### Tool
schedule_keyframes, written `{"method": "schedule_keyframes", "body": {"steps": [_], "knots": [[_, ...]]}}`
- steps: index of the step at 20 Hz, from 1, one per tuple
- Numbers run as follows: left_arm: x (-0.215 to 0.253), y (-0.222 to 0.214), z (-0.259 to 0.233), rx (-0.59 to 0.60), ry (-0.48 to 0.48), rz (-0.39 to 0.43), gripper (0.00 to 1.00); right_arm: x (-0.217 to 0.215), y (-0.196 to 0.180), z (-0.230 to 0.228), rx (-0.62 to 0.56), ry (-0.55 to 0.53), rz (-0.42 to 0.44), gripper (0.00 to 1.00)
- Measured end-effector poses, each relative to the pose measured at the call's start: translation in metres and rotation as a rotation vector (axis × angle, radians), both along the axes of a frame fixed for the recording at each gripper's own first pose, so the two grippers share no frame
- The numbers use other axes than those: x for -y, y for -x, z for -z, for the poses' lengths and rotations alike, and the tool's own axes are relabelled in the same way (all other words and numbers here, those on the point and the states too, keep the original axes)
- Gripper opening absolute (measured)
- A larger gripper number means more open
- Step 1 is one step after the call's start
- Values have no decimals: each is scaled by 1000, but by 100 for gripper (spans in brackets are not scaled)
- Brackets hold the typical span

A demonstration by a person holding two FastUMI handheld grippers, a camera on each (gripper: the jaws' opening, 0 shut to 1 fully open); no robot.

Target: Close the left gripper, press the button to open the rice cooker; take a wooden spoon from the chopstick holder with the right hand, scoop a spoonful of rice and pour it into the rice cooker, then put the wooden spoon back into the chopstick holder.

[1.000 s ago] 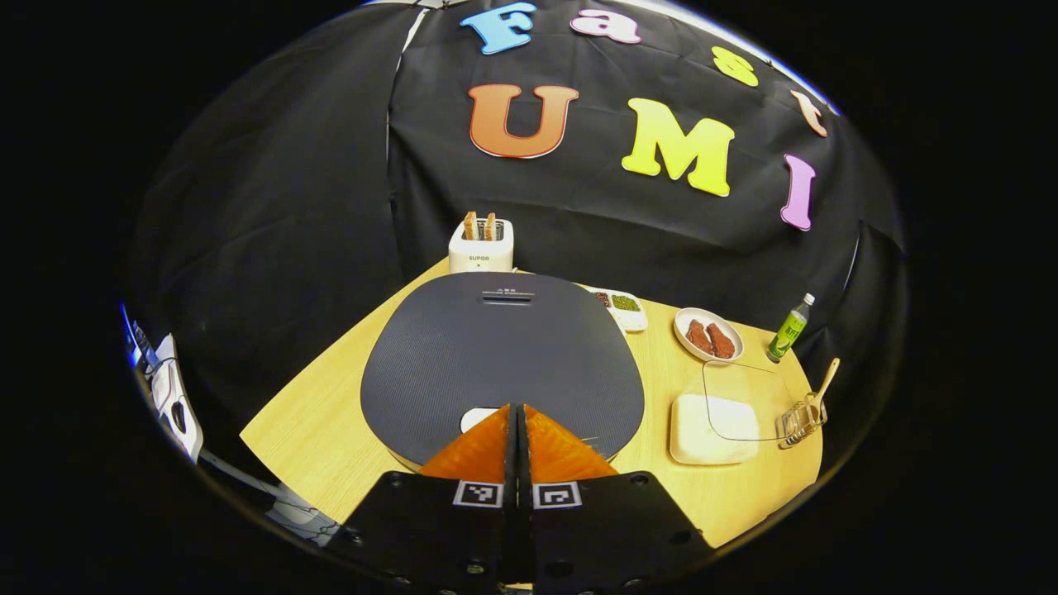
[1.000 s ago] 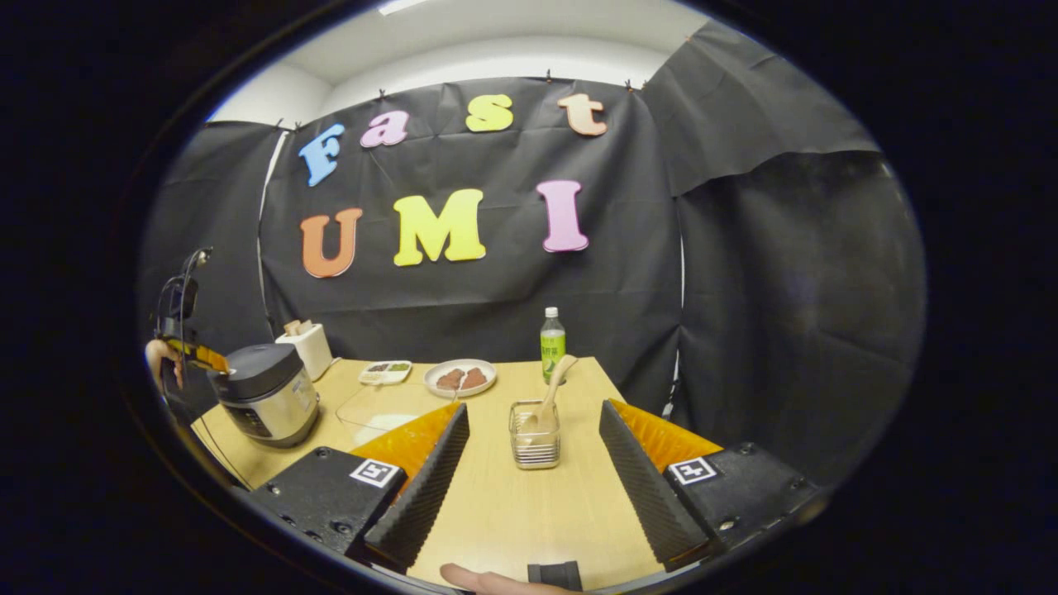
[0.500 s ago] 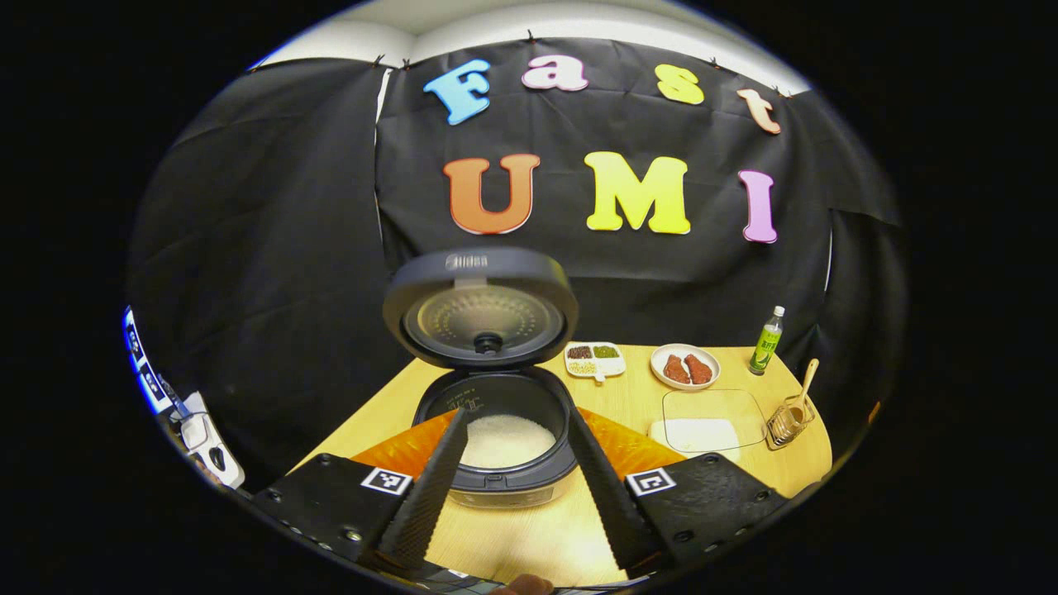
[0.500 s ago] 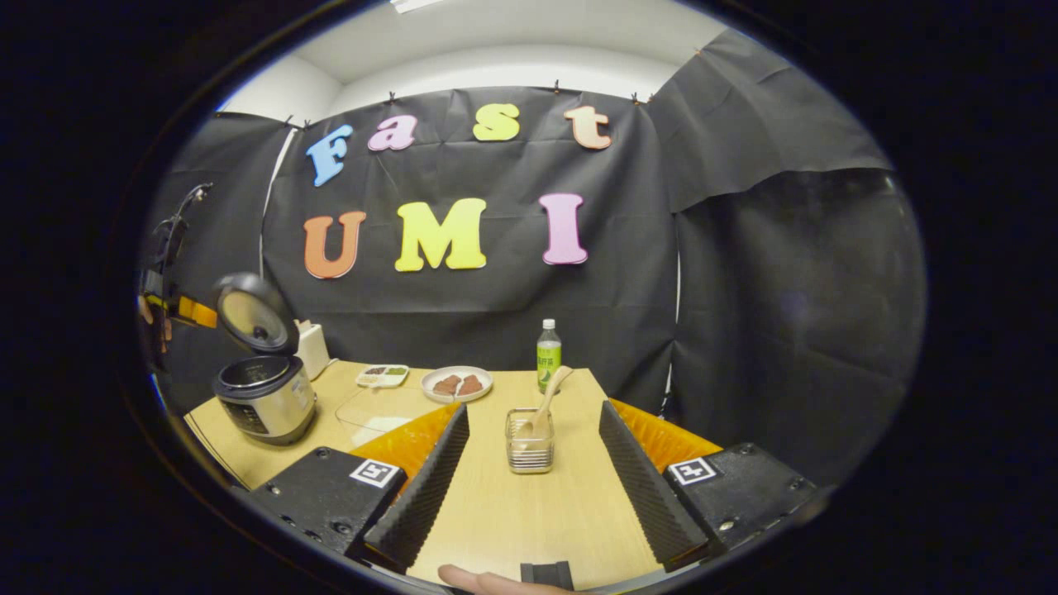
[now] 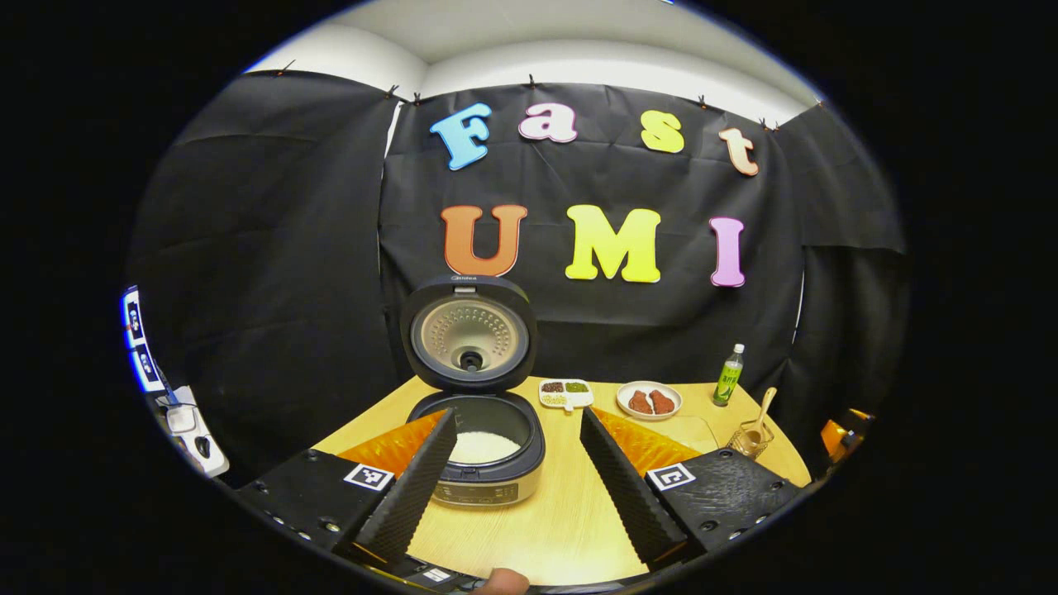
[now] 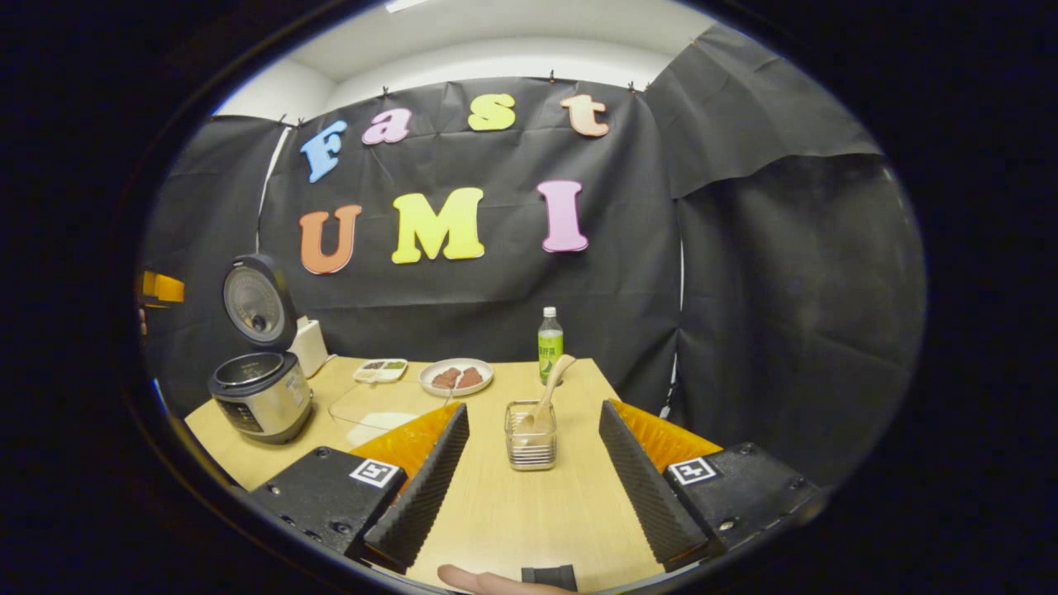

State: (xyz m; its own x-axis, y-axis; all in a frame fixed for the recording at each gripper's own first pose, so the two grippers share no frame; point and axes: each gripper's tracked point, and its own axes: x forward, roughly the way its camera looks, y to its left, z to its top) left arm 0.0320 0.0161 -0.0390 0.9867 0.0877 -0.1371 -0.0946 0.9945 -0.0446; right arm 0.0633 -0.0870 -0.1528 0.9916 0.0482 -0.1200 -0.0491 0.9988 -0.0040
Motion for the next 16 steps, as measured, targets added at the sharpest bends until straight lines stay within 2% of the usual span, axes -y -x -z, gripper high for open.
{"method": "schedule_keyframes", "body": {"steps": [3,12,16], "knots": [[9,9,1,21,-5,27,96,2,-24,3,6,-30,-9,100],[18,25,-8,144,-29,14,95,-5,-114,35,-105,-48,-10,99],[33,22,10,128,-29,45,95,-10,-149,51,-143,-32,-25,99]]}}
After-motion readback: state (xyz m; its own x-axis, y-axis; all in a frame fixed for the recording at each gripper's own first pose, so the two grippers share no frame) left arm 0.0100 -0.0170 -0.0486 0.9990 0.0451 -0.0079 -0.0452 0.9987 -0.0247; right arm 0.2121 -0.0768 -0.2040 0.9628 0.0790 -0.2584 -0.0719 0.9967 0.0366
